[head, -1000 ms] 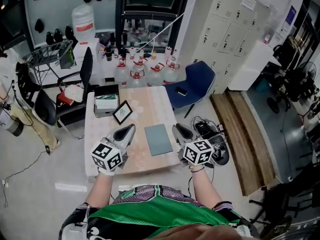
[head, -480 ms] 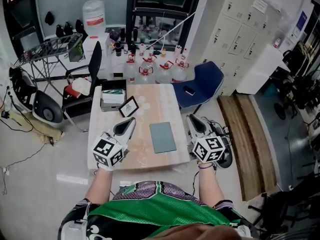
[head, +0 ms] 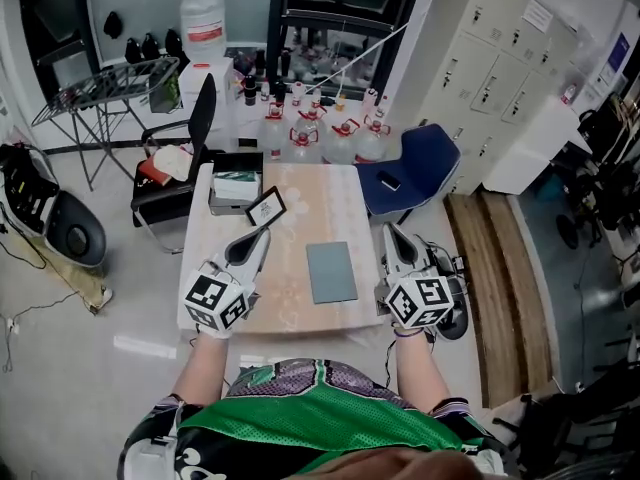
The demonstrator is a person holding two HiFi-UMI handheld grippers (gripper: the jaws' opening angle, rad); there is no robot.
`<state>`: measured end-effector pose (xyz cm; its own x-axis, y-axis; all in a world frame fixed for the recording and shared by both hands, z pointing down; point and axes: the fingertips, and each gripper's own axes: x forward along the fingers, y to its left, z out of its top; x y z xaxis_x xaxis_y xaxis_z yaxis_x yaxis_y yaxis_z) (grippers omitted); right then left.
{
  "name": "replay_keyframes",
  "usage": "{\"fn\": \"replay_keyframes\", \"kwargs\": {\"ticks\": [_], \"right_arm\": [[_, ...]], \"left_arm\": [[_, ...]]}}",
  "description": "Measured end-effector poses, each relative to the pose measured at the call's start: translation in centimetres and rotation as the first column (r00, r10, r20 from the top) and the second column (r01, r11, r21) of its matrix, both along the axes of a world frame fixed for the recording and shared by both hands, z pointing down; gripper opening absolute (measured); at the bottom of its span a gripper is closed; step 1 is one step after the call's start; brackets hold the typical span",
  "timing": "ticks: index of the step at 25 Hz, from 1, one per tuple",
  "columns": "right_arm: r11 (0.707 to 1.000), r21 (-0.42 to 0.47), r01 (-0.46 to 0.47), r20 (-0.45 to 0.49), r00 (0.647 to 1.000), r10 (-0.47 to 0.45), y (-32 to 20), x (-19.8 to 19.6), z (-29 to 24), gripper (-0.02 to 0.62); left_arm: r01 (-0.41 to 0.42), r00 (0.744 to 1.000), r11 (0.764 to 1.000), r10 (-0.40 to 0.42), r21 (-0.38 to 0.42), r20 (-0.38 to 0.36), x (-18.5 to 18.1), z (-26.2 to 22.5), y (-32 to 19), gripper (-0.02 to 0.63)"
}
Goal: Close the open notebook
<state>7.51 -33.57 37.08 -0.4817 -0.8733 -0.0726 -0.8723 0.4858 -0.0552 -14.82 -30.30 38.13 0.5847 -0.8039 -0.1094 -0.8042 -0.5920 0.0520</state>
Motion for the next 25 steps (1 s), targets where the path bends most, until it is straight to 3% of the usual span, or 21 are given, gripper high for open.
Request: {"fn": "replay_keyframes", "kwargs": {"ticks": [8, 25], "right_arm": [[1.0, -0.01, -0.008, -0.065, 0.998, 0.008, 0.0, -1.0, 1.0, 0.002], [0.999, -0.045, -0.028, -0.006, 1.0, 0.028, 0.6, -1.5, 2.5, 0.002]], "left_arm": [[0.025, 0.999, 1.0, -0.026, -0.012, -0.027, -0.4, 0.7, 0.2, 0.015], [-0.005, 1.0, 0.999, 0.004, -0.038, -0.02, -0.3, 1.7, 0.6, 0.015]]}}
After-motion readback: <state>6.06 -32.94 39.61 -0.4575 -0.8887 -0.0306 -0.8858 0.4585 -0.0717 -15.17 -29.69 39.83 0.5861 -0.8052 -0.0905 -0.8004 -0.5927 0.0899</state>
